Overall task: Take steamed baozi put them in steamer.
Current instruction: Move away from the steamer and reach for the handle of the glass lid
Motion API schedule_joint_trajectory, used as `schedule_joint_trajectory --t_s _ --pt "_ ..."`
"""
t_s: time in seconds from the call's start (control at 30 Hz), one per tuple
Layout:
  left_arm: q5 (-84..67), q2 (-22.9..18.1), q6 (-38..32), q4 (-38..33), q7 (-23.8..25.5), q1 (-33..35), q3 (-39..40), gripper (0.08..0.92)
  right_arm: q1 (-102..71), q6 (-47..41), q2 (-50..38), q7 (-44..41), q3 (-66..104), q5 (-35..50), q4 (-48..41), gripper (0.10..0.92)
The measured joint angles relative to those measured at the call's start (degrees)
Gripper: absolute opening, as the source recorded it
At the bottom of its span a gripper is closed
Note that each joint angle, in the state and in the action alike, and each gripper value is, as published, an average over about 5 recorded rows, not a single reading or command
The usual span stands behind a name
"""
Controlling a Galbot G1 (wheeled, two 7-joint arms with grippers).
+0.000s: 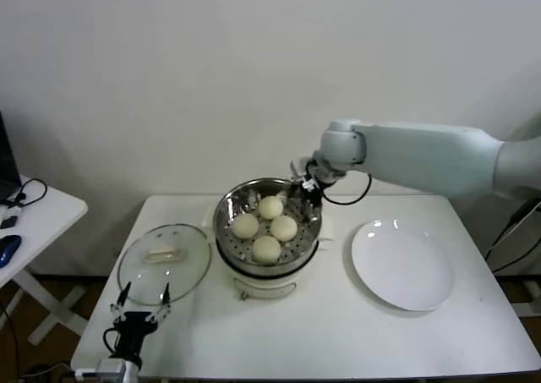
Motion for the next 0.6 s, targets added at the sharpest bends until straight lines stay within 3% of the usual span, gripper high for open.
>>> schedule_joint_trajectory --t_s 0.33,0.6 --pt "0.05 0.44 -0.2 0.48 -0.05 -0.32 0.03 0.823 -5.45 -1.81 -10.86 11.41 11.14 1.33 3.01 0.823" --pt "-0.39 1.21 -0.23 0.85 -0.25 -0.9 0.39 0.823 -21.91 -1.49 -19.46 23.95 31.56 0.97 6.64 0.823"
